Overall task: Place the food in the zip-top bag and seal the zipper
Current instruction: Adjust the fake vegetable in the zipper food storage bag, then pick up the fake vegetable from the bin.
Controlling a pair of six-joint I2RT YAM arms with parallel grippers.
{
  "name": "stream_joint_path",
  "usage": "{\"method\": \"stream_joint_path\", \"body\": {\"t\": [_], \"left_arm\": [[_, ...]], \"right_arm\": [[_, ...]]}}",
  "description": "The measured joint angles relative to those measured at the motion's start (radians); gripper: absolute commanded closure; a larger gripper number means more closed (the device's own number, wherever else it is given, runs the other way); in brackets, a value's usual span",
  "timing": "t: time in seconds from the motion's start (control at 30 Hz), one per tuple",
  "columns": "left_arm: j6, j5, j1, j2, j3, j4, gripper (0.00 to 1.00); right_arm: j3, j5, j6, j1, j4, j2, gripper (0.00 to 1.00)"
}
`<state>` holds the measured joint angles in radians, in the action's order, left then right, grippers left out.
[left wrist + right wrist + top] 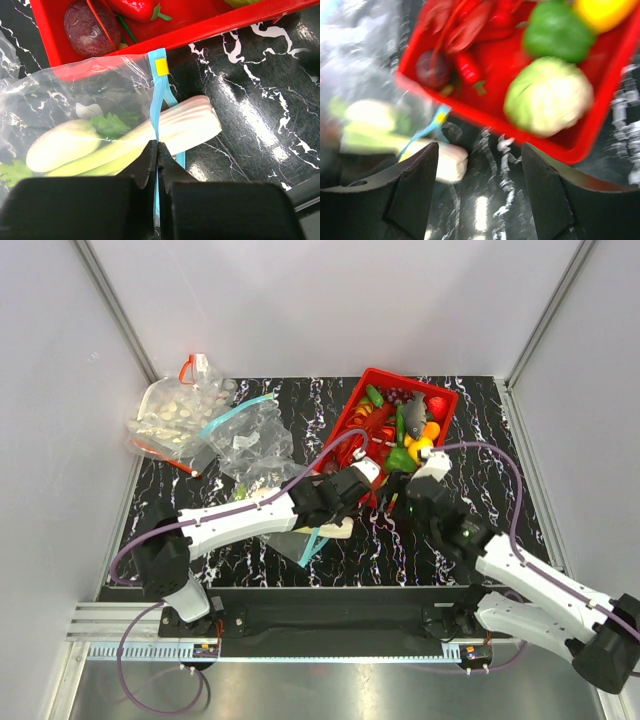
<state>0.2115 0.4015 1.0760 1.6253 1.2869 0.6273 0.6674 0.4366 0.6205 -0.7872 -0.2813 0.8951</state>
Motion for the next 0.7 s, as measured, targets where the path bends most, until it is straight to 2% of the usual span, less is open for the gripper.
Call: {"method": "stream_joint_path", "body": {"t": [0.1,0.23,0.33,0.53,0.67,0.7], "left_arm": [[0.000,-0.002,0.000,0.000,-0.005,-0.002,1.00],[0.003,-0.005,0.000,0.000,-0.021,-0.020,1.00],[0.004,-0.008,0.000,0.000,-0.026,-0.025,1.00],[0.013,-0.009,-0.002,0.000,-0.027,-0.036,1.00],[0.030,-0.016,-0.003,0.000,-0.034,-0.052,1.00],[0.033,-0.019,-0.004,0.000,-0.035,-0.053,1.00]], "right_arm": [[0.117,-0.013,-0.041,0.100,-0.082,0.103,0.25],[0.253,-0.110,-0.113,0.296,-0.150,0.241,0.26],[0.341,-0.185,-0.155,0.388,-0.177,0.351,0.21],[0.499,-0.270,-0.228,0.433,-0.203,0.581,0.00],[0.570,-0.273,-0.298,0.434,-0.224,0.692,0.01],[0.586,-0.272,-0.310,0.435,-0.225,0.713,0.04]]}}
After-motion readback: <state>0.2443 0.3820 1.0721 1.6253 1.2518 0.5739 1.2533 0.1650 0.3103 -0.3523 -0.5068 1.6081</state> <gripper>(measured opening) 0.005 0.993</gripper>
